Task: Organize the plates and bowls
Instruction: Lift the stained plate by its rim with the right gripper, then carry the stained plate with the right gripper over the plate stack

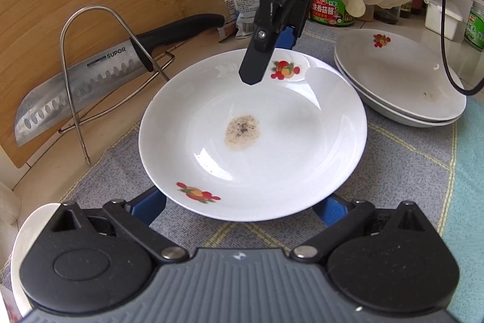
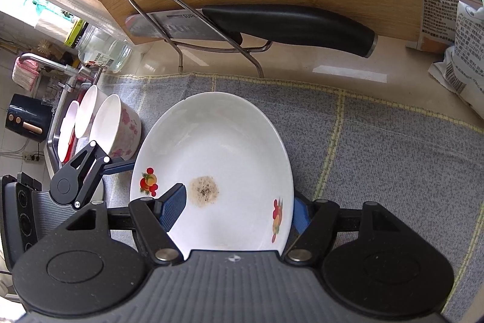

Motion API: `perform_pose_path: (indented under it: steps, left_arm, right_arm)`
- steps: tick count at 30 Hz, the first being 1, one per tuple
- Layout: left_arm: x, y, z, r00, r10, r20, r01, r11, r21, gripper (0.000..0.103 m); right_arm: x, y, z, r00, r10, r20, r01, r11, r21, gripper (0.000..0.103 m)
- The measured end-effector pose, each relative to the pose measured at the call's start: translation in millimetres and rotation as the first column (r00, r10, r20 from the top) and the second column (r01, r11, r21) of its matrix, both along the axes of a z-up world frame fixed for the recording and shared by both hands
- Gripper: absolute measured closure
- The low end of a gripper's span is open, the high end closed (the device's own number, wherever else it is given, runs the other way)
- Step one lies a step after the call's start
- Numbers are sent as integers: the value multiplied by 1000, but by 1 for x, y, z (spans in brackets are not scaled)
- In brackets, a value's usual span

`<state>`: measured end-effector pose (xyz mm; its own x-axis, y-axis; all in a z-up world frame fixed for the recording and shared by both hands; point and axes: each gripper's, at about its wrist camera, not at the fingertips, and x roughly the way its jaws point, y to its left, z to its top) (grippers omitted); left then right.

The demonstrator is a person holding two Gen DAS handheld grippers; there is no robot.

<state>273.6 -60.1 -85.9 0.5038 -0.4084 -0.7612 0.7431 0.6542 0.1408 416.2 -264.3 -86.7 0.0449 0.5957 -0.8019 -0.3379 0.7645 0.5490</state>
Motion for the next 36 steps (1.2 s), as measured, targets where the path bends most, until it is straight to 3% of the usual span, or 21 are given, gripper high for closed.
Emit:
perform_pose_path:
  steps: [15, 36]
  left_arm:
    - [-28, -3, 18, 999, -33, 6, 33, 999, -10, 2]
    - [-52, -27, 29, 985, -169, 16, 169, 986, -2, 2]
  right_arm:
    - [-40, -5, 22, 999, -29, 43, 29, 1000, -8, 27]
    - [-105, -47, 38, 986, -149, 74, 150, 989, -9, 27]
